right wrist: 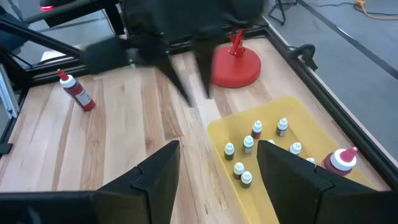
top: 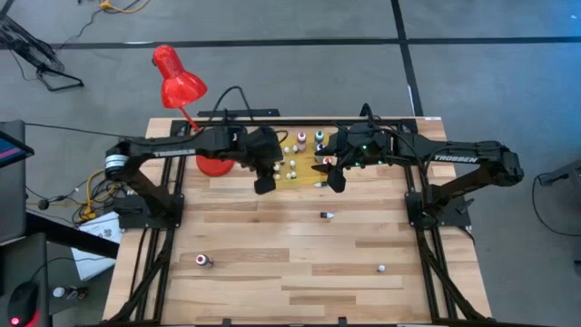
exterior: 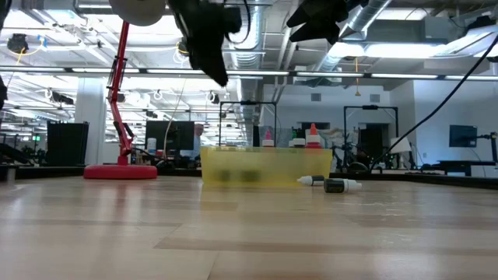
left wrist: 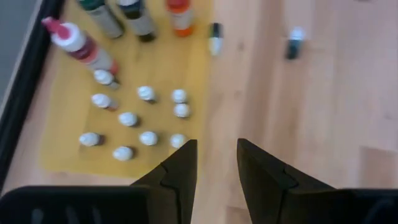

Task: Pick & Place food coloring
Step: Put the large red food coloring bottle into the yellow bin

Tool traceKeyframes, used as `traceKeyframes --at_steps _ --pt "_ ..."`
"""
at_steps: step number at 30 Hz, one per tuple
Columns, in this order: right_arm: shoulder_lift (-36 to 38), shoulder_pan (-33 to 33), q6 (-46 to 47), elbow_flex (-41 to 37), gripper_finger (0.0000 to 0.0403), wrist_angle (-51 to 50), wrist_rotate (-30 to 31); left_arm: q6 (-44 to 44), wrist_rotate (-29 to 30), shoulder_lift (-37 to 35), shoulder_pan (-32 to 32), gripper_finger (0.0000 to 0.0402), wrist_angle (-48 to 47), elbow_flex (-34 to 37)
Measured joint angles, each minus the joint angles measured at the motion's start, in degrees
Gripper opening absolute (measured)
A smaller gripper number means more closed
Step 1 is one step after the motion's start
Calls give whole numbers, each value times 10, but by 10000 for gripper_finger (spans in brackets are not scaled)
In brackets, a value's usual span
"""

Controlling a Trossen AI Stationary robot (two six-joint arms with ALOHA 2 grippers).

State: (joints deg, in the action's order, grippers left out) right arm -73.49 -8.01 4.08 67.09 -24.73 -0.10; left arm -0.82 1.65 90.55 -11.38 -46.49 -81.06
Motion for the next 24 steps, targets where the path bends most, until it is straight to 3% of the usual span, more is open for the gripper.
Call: traceKeyframes --at_steps 6,14,19,24 --pt "0 0 0 0 205 2 0 39 8 -19 67 104 -41 0" --pt "0 0 0 0 205 2 0 104 62 -16 147 104 -101 25" --pt "0 0 0 0 205 13 0 95 -1 -16 173 104 -77 69" --pt "0 0 4 0 205 21 0 52 -57 -58 147 104 14 148"
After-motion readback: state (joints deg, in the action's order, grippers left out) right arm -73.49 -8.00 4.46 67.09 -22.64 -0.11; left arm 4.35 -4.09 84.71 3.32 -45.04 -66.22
